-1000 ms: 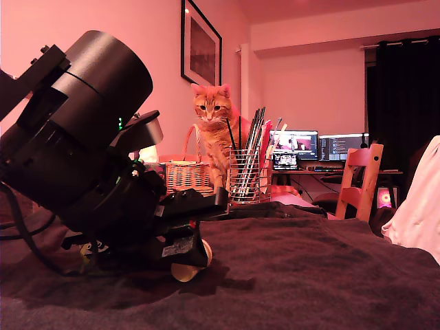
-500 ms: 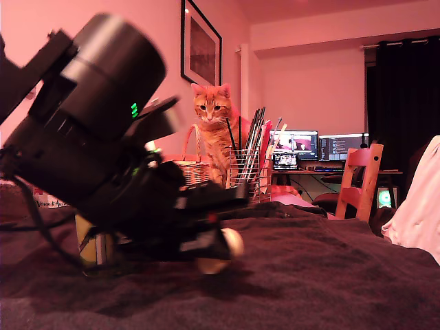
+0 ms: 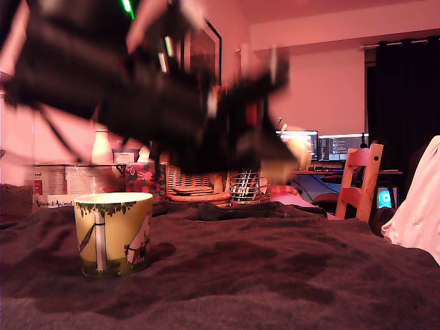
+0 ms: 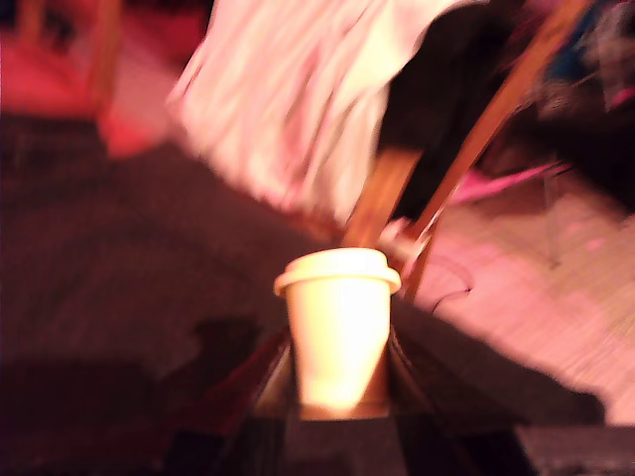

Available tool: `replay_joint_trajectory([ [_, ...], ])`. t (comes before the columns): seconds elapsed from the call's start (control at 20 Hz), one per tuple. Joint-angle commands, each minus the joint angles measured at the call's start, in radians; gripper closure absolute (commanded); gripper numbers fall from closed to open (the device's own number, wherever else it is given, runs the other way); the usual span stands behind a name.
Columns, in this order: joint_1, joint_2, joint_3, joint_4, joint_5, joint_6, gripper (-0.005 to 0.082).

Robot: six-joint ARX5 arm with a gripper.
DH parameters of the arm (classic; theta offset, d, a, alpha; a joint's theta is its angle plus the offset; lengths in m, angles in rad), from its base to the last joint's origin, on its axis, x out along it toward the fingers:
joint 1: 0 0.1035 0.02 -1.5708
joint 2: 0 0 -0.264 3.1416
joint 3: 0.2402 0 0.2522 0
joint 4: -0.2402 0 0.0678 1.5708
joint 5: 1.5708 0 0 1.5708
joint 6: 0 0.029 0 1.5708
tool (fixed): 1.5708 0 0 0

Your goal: Pick up the coffee capsules on the table and drop them inside the coffee cup

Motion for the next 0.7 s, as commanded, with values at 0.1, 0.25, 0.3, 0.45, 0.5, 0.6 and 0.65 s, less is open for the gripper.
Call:
replay_joint_trajectory([
  [0.1,-0.003,-0.085,0.003,-0.03,0.002,0.021,0.0591],
  [0.25,0.001,-0.151,0.003,-0.13,-0.024,0.064,0.0591],
  [0.3,0.004,-0.169,0.003,-0.169,-0.042,0.065,0.0591],
  [0.45,0.016,-0.205,0.003,-0.24,-0.093,0.067,0.0591],
  [0.5,0.019,-0.208,0.003,-0.248,-0.11,0.067,0.0591],
  [0.6,0.026,-0.208,-0.001,-0.248,-0.118,0.066,0.0591],
  [0.65,0.032,-0.208,-0.005,-0.248,-0.119,0.065,0.0591],
])
